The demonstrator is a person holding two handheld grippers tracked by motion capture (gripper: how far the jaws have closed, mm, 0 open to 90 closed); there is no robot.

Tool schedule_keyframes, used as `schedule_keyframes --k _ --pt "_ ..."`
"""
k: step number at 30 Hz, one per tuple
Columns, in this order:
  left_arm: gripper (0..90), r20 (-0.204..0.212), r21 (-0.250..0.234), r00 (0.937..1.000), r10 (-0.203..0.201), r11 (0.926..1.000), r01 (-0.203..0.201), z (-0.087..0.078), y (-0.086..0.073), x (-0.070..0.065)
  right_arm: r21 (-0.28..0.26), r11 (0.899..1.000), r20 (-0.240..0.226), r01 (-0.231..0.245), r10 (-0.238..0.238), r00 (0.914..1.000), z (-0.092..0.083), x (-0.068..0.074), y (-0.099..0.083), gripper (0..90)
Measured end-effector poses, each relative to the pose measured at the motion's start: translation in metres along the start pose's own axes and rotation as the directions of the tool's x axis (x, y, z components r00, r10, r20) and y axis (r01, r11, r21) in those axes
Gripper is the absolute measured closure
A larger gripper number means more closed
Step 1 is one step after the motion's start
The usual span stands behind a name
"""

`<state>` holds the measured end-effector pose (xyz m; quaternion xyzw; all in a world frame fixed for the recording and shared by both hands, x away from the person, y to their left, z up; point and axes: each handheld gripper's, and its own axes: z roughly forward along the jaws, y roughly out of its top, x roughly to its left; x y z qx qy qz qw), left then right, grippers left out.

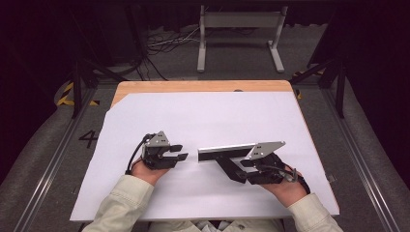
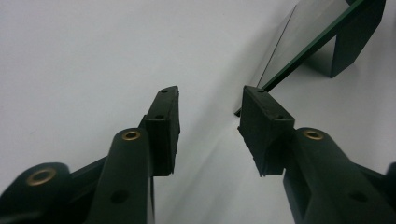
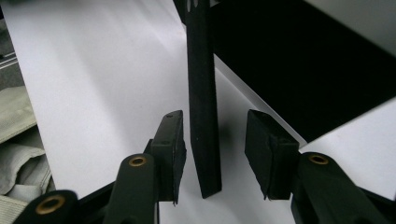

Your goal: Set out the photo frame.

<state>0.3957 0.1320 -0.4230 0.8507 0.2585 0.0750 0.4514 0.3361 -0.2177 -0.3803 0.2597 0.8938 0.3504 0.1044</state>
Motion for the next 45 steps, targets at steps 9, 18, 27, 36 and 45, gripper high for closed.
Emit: schedule_keyframes --k 9,18,27,36,45 --pt "82.3 0.012 0.045 0.9995 0.028 0.9986 -0.029 0.018 0.006 -0.004 -0.045 0.999 0.039 -0.012 0.013 0.9992 -0.023 -0.001 -0.006 57.9" --pt "90.0 -0.01 0.079 0.9995 0.029 0.9965 -0.028 0.036 0.006 -0.002 -0.067 0.998 0.063 -0.022 0.026 0.9977 -0.035 -0.002 -0.009 58.3" --pt "90.0 0.018 0.1 0.9953 0.095 0.9903 -0.097 0.047 0.008 -0.011 -0.088 0.995 0.073 -0.037 0.044 0.9964 -0.042 -0.006 -0.011 58.4" --pt "90.0 0.044 0.112 0.9941 0.099 0.9883 -0.103 0.049 0.009 -0.015 -0.101 0.994 0.076 -0.05 0.058 0.9954 -0.046 -0.009 -0.012 58.3" --pt "90.0 0.079 0.125 0.9932 0.085 0.9877 -0.095 0.048 0.008 -0.018 -0.113 0.992 0.082 -0.059 0.069 0.9942 -0.051 -0.011 -0.012 58.2"
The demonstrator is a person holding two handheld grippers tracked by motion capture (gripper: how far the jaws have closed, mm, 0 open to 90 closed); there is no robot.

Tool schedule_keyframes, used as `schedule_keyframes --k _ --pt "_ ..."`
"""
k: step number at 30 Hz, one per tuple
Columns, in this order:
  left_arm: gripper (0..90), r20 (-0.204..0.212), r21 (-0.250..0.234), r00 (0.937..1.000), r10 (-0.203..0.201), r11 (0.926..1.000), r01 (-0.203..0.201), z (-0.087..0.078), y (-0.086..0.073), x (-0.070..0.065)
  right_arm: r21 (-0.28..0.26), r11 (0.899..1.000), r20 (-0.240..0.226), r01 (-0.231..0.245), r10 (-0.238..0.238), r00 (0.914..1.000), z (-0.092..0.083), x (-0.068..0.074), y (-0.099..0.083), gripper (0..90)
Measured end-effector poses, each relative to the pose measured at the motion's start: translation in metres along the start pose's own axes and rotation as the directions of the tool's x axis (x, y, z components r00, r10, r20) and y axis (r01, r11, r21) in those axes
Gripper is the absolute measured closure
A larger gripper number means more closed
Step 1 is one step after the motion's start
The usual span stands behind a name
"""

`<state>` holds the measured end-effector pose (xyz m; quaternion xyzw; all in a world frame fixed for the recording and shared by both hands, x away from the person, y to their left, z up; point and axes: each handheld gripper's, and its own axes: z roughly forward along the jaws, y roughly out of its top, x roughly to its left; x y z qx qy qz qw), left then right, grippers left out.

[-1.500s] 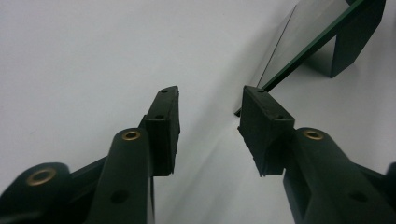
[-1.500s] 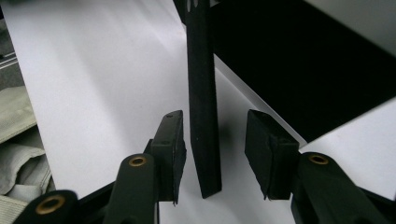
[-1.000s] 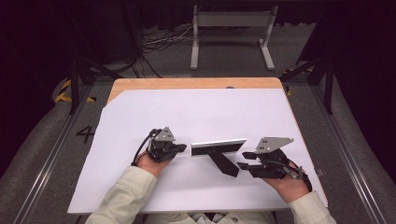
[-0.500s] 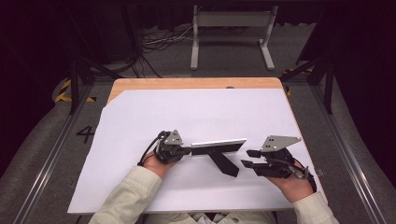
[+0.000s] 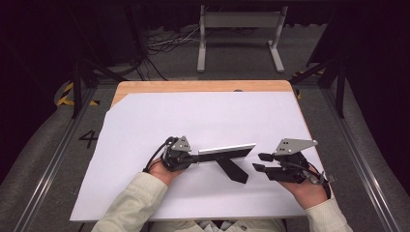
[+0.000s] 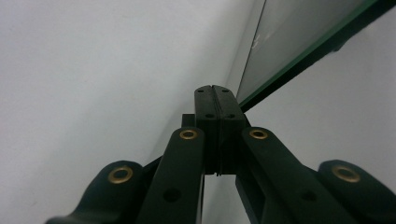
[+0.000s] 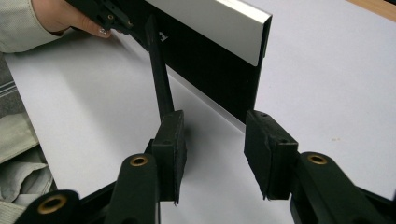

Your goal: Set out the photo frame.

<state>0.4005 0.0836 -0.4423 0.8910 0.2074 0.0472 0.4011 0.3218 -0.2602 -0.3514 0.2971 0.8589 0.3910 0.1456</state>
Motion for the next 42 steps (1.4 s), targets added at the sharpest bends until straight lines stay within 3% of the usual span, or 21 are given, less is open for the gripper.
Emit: schedule_keyframes --k 11,20,27,32,36,42 --pt "90.0 0.068 0.032 0.9973 0.029 0.999 -0.031 -0.002 0.0 -0.014 -0.028 1.0 0.019 -0.013 0.013 0.9997 -0.01 -0.005 0.002 58.1" --pt "90.0 0.141 0.057 0.9878 0.065 0.9956 -0.074 0.0 0.002 -0.027 -0.05 0.998 0.034 -0.026 0.028 0.999 -0.018 -0.01 0.003 58.4" --pt "90.0 0.176 0.094 0.9787 0.105 0.9879 -0.123 0.0 0.006 -0.036 -0.049 0.998 0.042 -0.038 0.04 0.9983 -0.019 -0.013 0.002 58.5" --pt "90.0 0.217 0.108 0.9685 0.121 0.9832 -0.147 0.002 0.008 -0.041 -0.05 0.998 0.042 -0.047 0.049 0.9979 -0.019 -0.014 0.002 58.6" --pt "90.0 0.239 0.121 0.9642 0.115 0.9817 -0.147 0.003 0.009 -0.044 -0.052 0.997 0.042 -0.049 0.051 0.9978 -0.02 -0.014 0.002 58.5" --pt "90.0 0.287 0.136 0.9515 0.111 0.9785 -0.156 0.006 0.011 -0.049 -0.052 0.997 0.041 -0.05 0.053 0.9978 -0.02 -0.014 0.002 58.5"
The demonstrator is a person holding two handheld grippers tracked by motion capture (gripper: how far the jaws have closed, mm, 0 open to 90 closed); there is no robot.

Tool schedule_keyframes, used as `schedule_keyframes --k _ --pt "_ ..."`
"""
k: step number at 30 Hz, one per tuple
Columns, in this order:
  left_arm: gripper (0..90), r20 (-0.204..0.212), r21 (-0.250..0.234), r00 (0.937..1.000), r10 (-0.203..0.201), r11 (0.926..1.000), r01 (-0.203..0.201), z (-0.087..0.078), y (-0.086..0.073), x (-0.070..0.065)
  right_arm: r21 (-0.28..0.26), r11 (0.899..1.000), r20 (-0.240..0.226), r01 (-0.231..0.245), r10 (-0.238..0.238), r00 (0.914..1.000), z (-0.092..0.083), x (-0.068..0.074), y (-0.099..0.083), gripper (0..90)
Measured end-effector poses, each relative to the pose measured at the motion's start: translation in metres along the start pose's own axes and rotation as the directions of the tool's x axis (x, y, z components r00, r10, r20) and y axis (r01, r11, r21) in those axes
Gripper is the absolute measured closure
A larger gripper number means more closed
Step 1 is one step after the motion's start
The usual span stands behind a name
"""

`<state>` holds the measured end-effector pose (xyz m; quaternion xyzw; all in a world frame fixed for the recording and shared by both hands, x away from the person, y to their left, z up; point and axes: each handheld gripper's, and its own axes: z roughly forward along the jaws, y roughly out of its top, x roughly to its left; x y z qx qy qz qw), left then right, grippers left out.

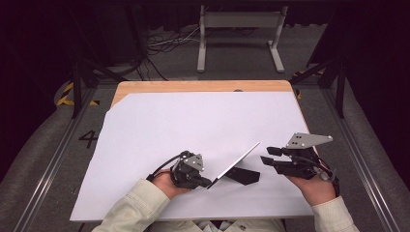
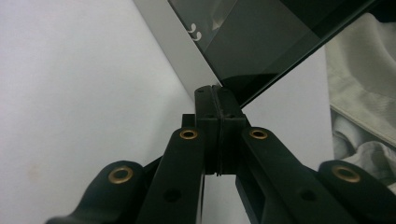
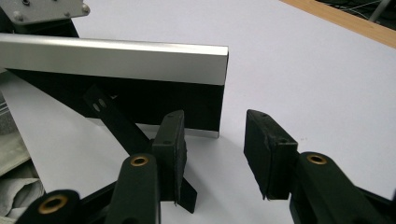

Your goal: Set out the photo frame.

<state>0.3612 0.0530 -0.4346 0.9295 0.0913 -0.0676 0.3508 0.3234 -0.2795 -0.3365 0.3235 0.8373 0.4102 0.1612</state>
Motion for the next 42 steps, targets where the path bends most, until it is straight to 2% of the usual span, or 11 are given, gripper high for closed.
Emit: schedule_keyframes --k 7,16,22,27,35,39,40,42 --pt "90.0 0.045 0.032 0.9986 0.028 0.999 -0.03 0.008 0.004 -0.008 0.0 1.0 -0.004 -0.006 0.006 1.0 0.0 -0.001 0.0 58.3" --pt "90.0 0.097 0.058 0.992 0.08 0.9946 -0.086 0.021 0.013 -0.021 0.004 1.0 -0.008 -0.012 0.012 0.9999 -0.001 -0.002 0.0 59.7" --pt "90.0 0.128 0.068 0.9869 0.098 0.9919 -0.107 0.03 0.019 -0.029 0.002 0.998 -0.033 -0.063 0.063 0.9975 -0.004 -0.007 -0.001 63.5" --pt "90.0 0.152 0.075 0.9817 0.114 0.9891 -0.126 0.036 0.025 -0.033 0.003 0.997 -0.055 -0.079 0.079 0.9954 -0.005 -0.011 0.0 65.8" --pt "90.0 0.173 0.073 0.9752 0.137 0.9857 -0.152 0.047 0.033 -0.039 0.004 0.996 -0.072 -0.089 0.089 0.9934 -0.006 -0.012 0.0 67.1" --pt "90.0 0.186 0.076 0.9737 0.131 0.9862 -0.147 0.053 0.038 -0.041 0.002 0.996 -0.074 -0.093 0.093 0.9929 -0.007 -0.013 0.0 67.5" --pt "90.0 0.183 0.06 0.9731 0.14 0.9863 -0.153 0.055 0.039 -0.042 0.001 0.996 -0.074 -0.093 0.092 0.993 -0.007 -0.013 0.0 67.5" --pt "90.0 0.185 0.061 0.9725 0.141 0.9861 -0.155 0.057 0.041 -0.042 -0.001 0.995 -0.075 -0.096 0.096 0.9926 -0.007 -0.014 -0.001 67.6"
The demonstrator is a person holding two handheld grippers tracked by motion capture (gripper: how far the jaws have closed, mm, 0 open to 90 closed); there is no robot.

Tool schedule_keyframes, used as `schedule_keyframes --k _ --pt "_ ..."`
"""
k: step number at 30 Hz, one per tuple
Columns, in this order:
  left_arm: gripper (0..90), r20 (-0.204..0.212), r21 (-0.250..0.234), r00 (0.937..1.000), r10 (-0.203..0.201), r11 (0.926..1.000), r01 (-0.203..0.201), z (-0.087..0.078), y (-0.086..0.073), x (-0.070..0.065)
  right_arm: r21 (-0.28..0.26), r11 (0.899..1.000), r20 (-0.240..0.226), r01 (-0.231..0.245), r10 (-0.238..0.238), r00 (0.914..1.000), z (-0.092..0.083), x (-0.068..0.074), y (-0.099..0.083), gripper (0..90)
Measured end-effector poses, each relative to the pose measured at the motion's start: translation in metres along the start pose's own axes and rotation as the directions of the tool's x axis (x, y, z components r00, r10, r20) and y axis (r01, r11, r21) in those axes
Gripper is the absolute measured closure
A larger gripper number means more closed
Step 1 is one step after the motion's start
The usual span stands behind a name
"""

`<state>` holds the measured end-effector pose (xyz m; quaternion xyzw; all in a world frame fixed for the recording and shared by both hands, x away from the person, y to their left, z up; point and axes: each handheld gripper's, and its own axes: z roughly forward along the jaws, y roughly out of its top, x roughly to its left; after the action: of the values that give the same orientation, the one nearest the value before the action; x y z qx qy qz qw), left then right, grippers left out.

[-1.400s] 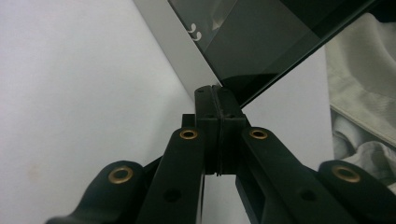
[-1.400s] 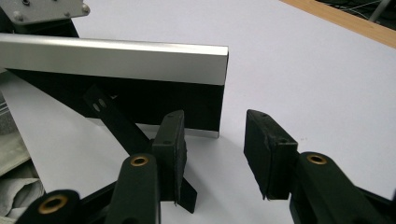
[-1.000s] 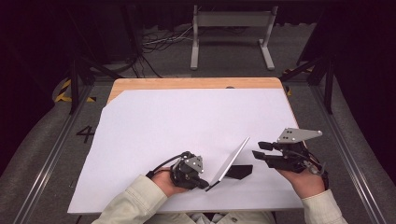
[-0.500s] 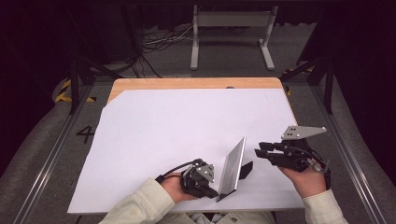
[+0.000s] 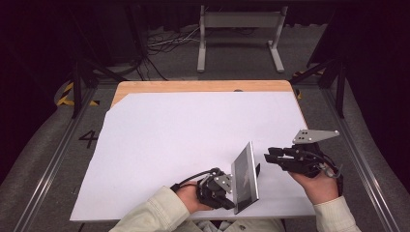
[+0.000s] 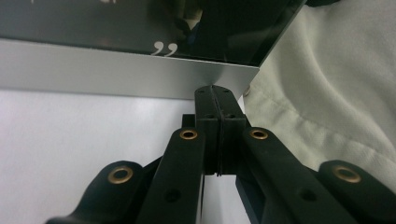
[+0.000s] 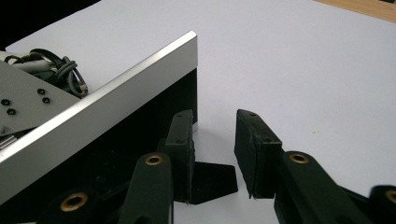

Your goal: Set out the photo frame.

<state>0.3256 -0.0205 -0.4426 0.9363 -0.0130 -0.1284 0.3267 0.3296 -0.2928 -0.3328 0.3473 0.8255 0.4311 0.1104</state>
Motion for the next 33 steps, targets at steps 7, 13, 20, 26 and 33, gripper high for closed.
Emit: schedule_keyframes --k 7,13,20,26,33 --pt "90.0 0.004 -0.036 0.9996 -0.028 0.999 0.028 0.005 0.004 0.007 -0.001 1.0 -0.004 -0.003 0.003 1.0 0.0 -0.001 0.0 67.6" --pt "90.0 -0.002 -0.04 0.9998 -0.019 0.999 0.018 0.011 0.011 0.008 -0.01 1.0 -0.002 -0.008 0.008 1.0 -0.002 -0.002 0.0 67.6" --pt "90.0 -0.011 -0.062 0.9991 -0.041 0.9972 0.04 0.017 0.018 0.011 -0.019 1.0 0.008 -0.002 0.002 1.0 -0.006 -0.002 0.001 67.6" --pt "90.0 -0.025 -0.074 0.9985 -0.049 0.9962 0.047 0.019 0.02 0.01 -0.027 1.0 0.011 -0.005 0.005 0.9999 -0.009 -0.001 0.002 67.6" --pt "87.7 -0.038 -0.095 0.9972 -0.065 0.9936 0.061 0.006 0.014 0.011 -0.04 0.999 0.018 -0.001 0.001 0.9998 -0.015 0.001 0.004 67.5"
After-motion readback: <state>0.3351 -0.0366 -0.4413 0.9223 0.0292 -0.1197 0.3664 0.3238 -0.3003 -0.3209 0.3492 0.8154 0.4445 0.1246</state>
